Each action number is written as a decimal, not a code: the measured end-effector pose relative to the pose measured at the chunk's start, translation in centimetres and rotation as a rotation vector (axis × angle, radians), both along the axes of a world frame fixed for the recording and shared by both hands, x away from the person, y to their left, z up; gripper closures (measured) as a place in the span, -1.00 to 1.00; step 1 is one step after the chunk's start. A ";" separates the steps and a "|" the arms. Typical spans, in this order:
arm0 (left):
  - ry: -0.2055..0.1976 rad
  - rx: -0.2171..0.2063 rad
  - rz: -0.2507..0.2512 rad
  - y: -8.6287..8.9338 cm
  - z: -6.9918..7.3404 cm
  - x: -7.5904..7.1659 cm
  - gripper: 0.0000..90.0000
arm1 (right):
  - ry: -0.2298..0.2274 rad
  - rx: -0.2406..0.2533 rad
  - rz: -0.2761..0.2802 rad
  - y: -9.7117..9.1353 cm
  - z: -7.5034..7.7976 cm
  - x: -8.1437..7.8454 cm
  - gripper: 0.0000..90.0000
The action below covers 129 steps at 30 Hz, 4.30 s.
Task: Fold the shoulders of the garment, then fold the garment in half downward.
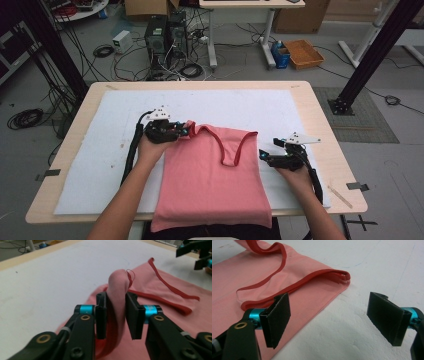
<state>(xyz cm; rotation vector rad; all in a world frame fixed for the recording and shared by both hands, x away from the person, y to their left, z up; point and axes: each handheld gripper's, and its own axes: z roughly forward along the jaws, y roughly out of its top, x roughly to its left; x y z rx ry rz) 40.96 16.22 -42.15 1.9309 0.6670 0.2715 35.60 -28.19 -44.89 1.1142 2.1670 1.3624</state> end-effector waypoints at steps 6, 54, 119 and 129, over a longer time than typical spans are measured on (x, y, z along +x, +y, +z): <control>0.009 0.018 -0.015 0.5 -0.9 -2.3 0.26 | -0.003 -0.010 -0.008 0.1 0.0 -0.1 -0.58; 0.110 0.160 -0.097 2.3 -2.9 -6.6 0.81 | 0.009 -0.009 -0.013 0.1 0.0 0.1 -0.58; -0.011 -0.095 0.135 4.9 -1.4 -3.8 -0.62 | -0.053 0.053 0.004 -0.5 1.2 -0.1 -0.58; -0.009 -0.057 0.185 5.5 -1.8 -3.4 -0.62 | -0.054 0.040 0.019 0.1 1.1 -0.1 -0.58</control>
